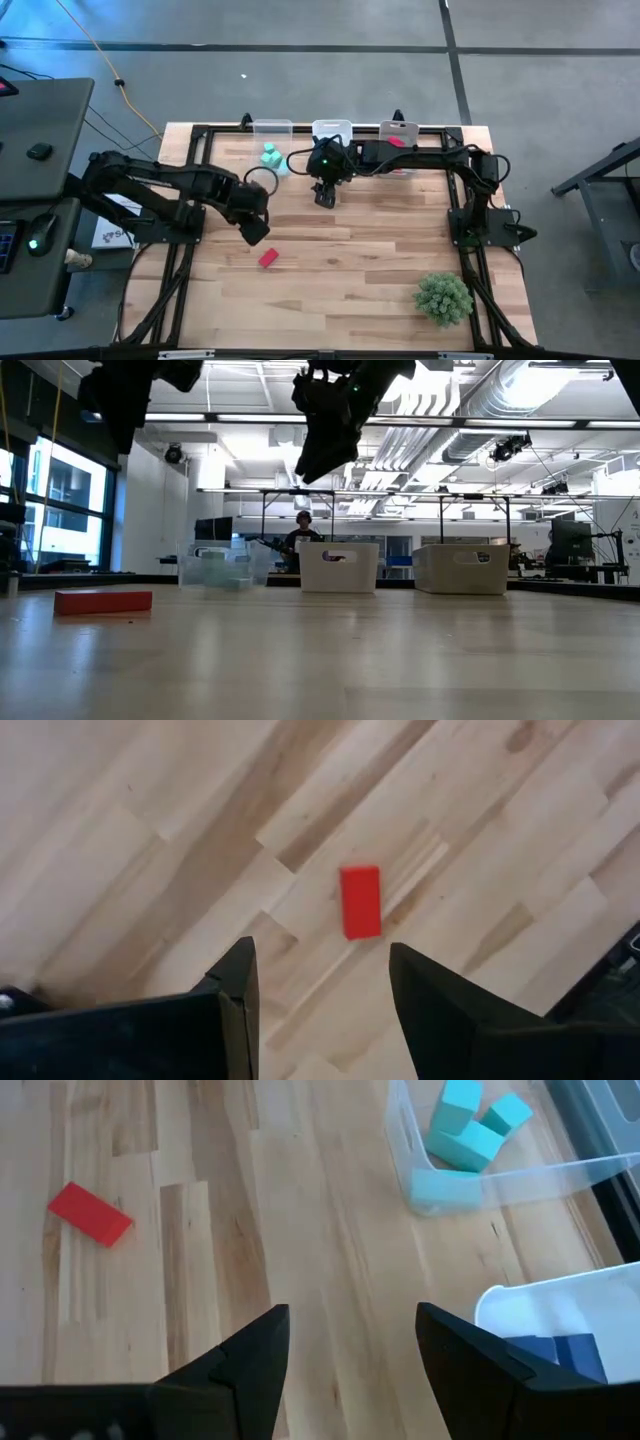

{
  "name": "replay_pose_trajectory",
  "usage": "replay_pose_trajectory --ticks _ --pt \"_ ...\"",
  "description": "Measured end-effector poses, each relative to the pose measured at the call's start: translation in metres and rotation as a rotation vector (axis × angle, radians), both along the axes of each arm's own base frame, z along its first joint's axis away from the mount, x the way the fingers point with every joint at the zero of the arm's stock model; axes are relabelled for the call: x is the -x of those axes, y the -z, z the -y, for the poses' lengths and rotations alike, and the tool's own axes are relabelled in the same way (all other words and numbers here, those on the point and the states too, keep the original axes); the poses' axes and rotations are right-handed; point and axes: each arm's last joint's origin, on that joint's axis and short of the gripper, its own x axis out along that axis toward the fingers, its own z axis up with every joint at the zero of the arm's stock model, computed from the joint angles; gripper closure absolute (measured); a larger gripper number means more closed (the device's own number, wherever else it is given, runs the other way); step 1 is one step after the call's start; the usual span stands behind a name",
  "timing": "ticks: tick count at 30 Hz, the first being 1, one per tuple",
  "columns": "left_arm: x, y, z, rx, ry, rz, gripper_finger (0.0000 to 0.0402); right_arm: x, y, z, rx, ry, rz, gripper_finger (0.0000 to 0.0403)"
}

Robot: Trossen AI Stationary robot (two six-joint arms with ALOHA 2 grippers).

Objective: Sort & place blocks by color
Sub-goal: Put the red block into the gray bin

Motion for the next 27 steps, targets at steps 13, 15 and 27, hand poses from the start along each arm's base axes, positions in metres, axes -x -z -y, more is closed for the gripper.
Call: replay_pose_trajectory --ticks 13,15,27 --pt "-0.022 0.021 0.050 -0.002 -0.046 -0.015 0.0228 0.002 0.002 -0.002 -0.014 -0.070 -0.031 0.0194" --pt "-0.026 0.027 0.056 -0.006 -0.059 -0.034 0.0230 0.003 0.003 -0.002 -0.012 -0.076 -0.044 0.0194" --pt "-0.055 0.082 0.086 -0.037 -0.090 -0.196 0.0240 0.012 0.008 -0.003 -0.019 -0.096 -0.152 0.0194"
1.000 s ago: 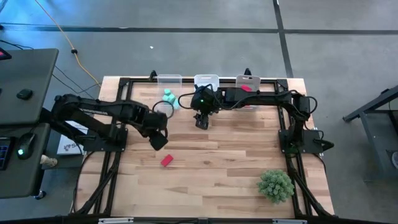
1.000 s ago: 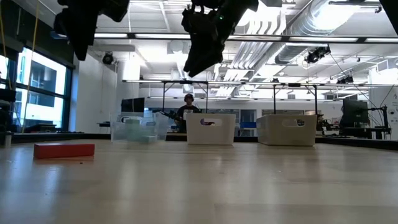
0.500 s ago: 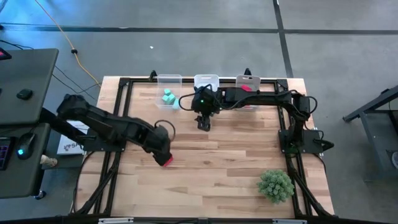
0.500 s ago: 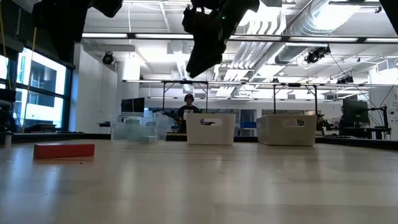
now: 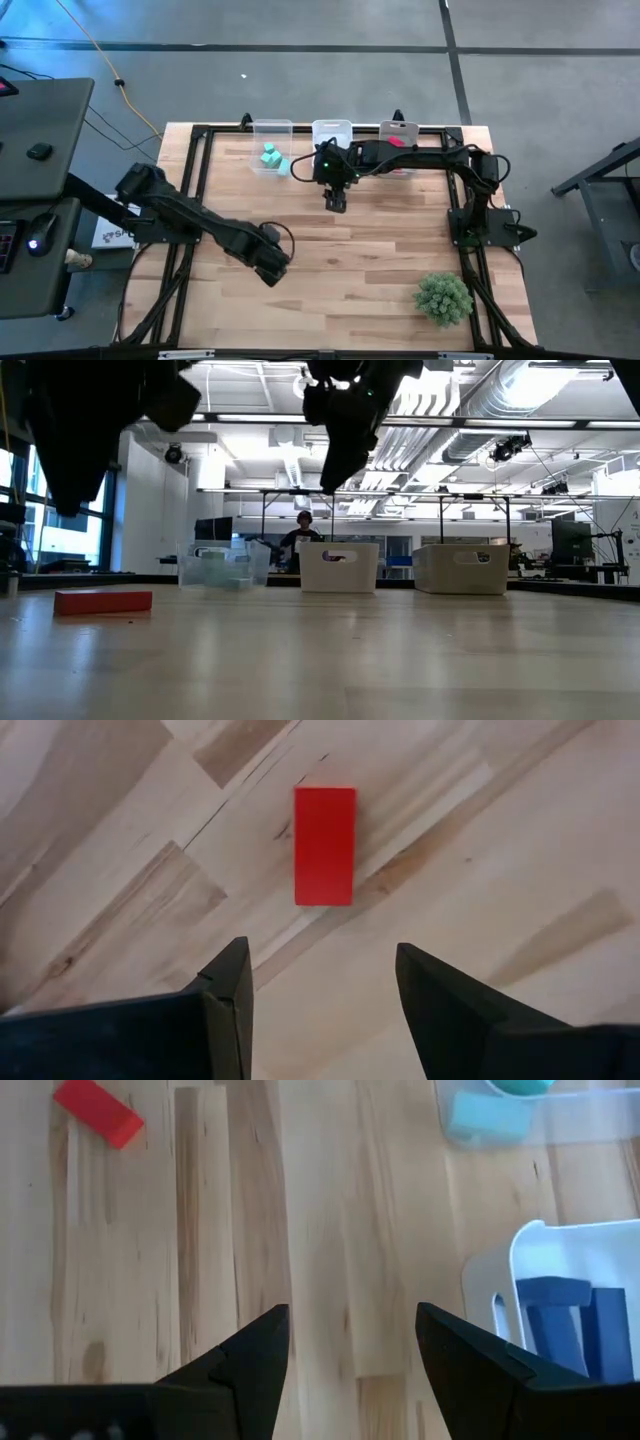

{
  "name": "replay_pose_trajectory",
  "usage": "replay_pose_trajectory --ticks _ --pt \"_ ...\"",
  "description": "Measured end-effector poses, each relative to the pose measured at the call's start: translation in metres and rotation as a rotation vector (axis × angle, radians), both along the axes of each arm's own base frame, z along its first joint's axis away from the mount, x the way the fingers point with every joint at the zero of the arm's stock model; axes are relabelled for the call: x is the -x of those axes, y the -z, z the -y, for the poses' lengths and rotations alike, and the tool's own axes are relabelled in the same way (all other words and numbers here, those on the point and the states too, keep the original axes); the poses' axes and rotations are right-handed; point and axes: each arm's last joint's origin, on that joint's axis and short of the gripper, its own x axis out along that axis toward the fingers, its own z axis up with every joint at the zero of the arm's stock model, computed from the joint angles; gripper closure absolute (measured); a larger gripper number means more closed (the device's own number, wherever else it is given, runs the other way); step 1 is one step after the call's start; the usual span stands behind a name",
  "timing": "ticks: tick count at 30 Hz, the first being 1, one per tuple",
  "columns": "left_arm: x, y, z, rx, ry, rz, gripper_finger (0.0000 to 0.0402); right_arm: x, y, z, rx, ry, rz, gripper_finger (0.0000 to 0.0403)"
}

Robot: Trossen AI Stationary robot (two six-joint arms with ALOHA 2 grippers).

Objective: Sort & place blocks by color
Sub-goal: Put the red block into the gray bin

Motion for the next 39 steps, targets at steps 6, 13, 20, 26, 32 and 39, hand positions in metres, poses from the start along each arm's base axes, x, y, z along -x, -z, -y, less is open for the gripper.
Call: replay_pose_trajectory --ticks 6,13,20,26,32,39 --pt "-0.010 0.023 0.001 -0.019 0.004 -0.069 0.0241 0.003 0.002 0.000 -0.009 0.007 -0.033 0.0194" --pt "-0.019 0.034 -0.005 0.006 0.031 -0.076 0.0241 0.006 0.003 -0.001 -0.015 0.007 -0.068 0.0194" --pt "-0.011 0.051 -0.011 0.049 0.013 -0.080 0.0241 0.007 0.003 -0.001 -0.028 0.031 -0.077 0.0194" --pt "-0.008 0.060 -0.011 0.057 -0.003 -0.072 0.0241 0.007 0.004 -0.001 -0.029 0.031 -0.078 0.0194" --pt "-0.011 0.060 -0.015 0.061 0.021 -0.055 0.0241 0.007 0.003 -0.001 -0.028 0.031 -0.075 0.0194" --pt "-0.013 0.062 -0.021 0.065 0.020 -0.035 0.0241 0.007 0.003 -0.001 -0.028 0.031 -0.075 0.0194"
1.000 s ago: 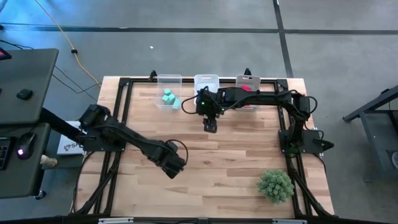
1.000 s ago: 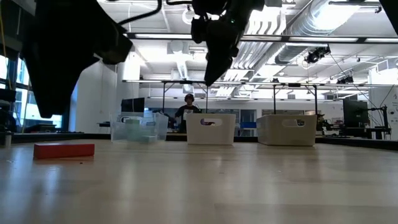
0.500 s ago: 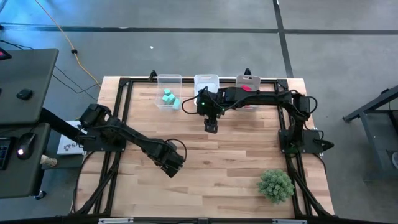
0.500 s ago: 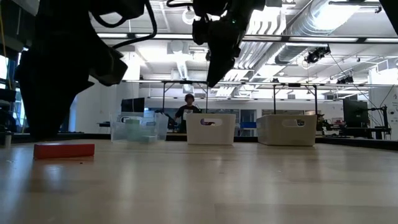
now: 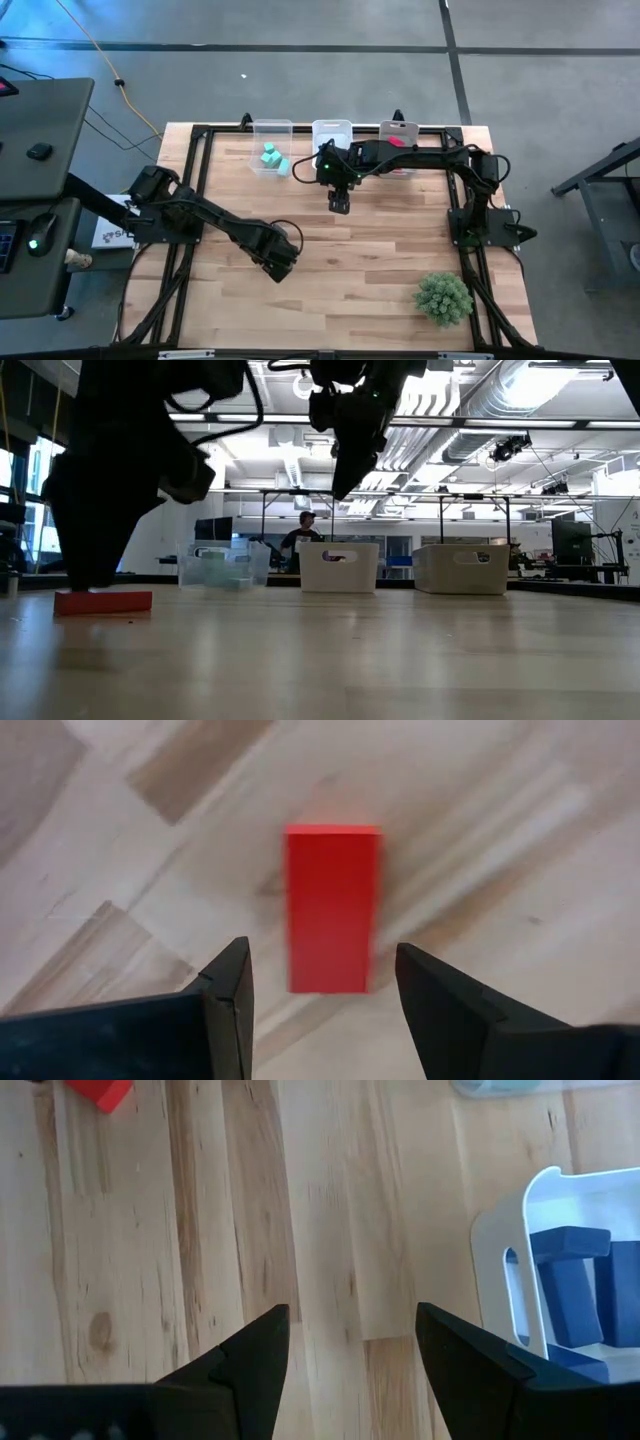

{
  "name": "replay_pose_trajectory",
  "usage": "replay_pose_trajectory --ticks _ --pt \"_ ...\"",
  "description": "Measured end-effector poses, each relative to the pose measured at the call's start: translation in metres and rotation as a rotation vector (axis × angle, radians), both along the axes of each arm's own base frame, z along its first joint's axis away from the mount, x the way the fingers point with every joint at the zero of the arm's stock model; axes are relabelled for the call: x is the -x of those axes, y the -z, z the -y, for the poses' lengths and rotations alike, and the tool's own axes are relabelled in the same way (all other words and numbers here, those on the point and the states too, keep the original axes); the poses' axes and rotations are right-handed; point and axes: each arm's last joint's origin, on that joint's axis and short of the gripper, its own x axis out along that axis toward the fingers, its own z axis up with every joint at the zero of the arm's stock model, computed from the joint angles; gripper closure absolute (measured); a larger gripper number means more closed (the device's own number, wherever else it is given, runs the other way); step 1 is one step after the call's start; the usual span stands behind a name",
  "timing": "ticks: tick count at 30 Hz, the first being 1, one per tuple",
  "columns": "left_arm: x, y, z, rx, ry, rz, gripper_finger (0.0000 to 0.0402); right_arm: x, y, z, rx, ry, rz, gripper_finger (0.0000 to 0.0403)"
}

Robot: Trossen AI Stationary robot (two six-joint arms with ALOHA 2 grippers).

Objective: Sort & place blocks by color
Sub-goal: Put the red block into the gray bin

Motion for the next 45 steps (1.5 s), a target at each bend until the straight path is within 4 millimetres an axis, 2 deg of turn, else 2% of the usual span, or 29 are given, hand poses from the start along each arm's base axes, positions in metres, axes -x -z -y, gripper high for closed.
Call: replay_pose_trajectory --ticks 6,13,24,33,39,45 --pt "0.008 0.017 -0.003 0.052 -0.023 -0.013 0.0241 0.000 0.000 0.000 0.000 0.000 0.000 0.0194" --pt "0.009 0.018 -0.002 0.035 -0.027 0.010 0.0246 0.000 0.000 0.000 0.005 0.002 -0.001 0.0194" --pt "0.009 0.019 -0.003 0.006 0.001 0.011 0.0318 0.000 0.000 0.000 0.011 -0.006 -0.001 0.0194" --pt "0.010 0.019 -0.003 -0.004 0.071 0.004 0.0395 0.000 0.000 0.001 0.011 -0.004 -0.001 0.0194" --pt "0.010 0.018 -0.003 0.009 0.133 0.013 0.0400 0.000 0.000 0.001 0.012 -0.005 -0.001 0.0194" --pt "0.008 0.007 -0.007 -0.004 0.223 0.084 0.0401 0.000 0.000 0.000 -0.026 -0.040 0.006 0.0194"
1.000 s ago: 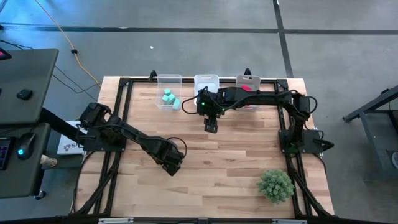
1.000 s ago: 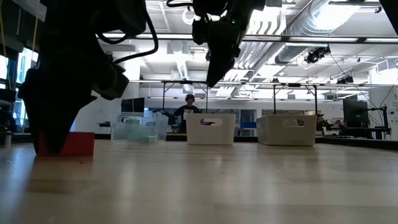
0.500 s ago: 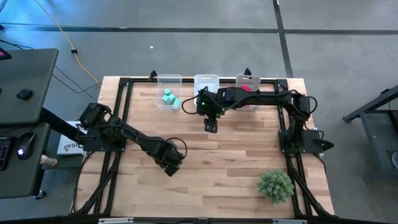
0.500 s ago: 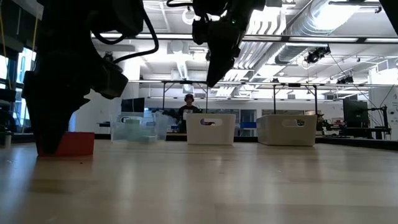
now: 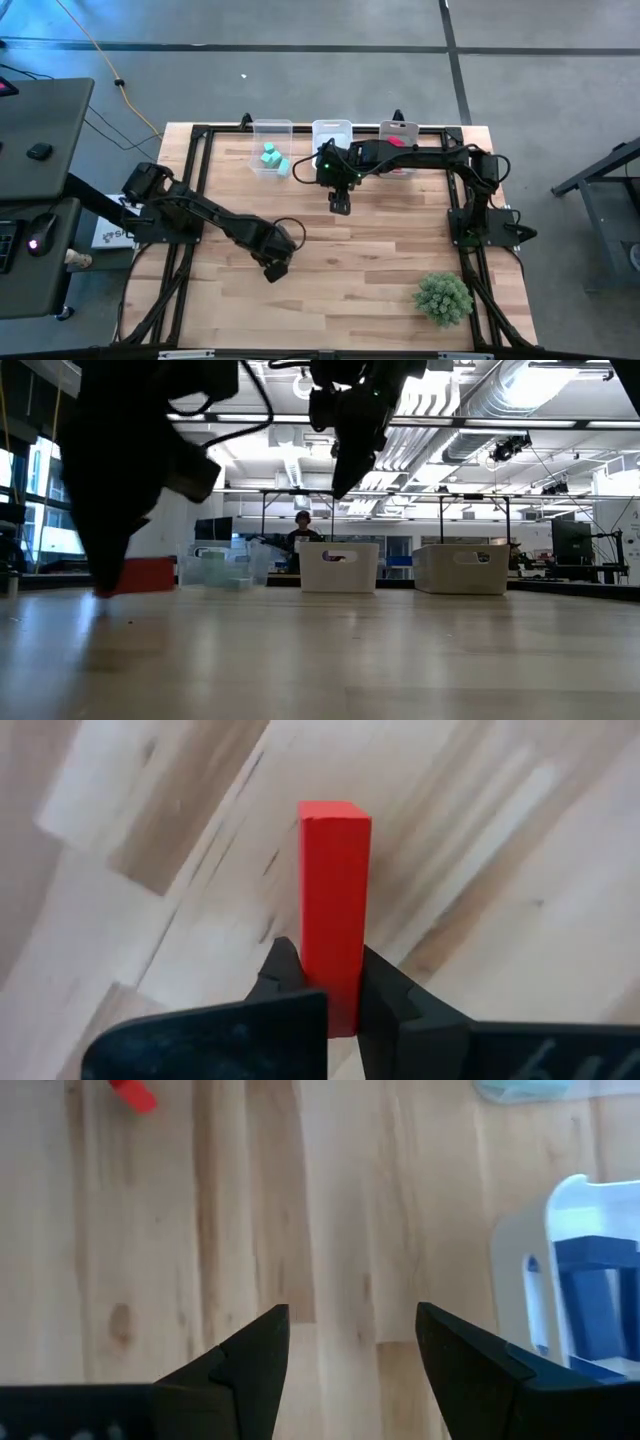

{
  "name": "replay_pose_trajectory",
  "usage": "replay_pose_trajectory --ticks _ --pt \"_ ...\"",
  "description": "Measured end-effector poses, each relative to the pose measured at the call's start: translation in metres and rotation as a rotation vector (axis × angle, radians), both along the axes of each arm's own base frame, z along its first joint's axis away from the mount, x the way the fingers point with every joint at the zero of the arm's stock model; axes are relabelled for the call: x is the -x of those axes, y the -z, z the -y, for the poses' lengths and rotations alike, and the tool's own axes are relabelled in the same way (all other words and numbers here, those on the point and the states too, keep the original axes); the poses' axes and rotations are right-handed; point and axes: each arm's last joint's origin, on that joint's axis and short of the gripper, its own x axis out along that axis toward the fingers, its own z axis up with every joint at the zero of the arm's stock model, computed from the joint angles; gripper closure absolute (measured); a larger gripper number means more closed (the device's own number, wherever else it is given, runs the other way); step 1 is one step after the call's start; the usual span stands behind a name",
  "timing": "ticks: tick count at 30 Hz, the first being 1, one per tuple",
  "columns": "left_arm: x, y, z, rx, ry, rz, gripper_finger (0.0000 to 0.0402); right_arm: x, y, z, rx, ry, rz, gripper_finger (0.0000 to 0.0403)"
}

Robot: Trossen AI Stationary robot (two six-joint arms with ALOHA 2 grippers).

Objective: Sort & place blocks by color
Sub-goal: Put the red block into the gray bin

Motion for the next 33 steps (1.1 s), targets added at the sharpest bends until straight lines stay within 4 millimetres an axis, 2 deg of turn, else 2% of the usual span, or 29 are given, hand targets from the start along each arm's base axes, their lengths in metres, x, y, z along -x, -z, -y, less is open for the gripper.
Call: replay_pose_trajectory --ticks 6,13,18,26,33 --pt "-0.003 -0.023 -0.020 -0.002 0.067 0.125 0.0401 0.000 0.000 -0.002 -0.072 -0.031 0.004 0.0194" --pt "0.002 -0.056 -0.058 -0.064 0.149 0.280 0.0401 -0.002 -0.002 -0.007 -0.213 -0.096 0.050 0.0194" --pt "0.006 -0.077 -0.083 -0.125 0.202 0.393 0.0401 -0.007 -0.005 -0.007 -0.247 -0.127 0.117 0.0194" --pt "0.013 -0.096 -0.108 -0.190 0.276 0.503 0.0401 -0.021 -0.015 -0.006 -0.227 -0.164 0.298 0.0194" --pt "0.015 -0.098 -0.118 -0.224 0.350 0.529 0.0401 -0.027 -0.021 -0.004 -0.205 -0.176 0.386 0.0194"
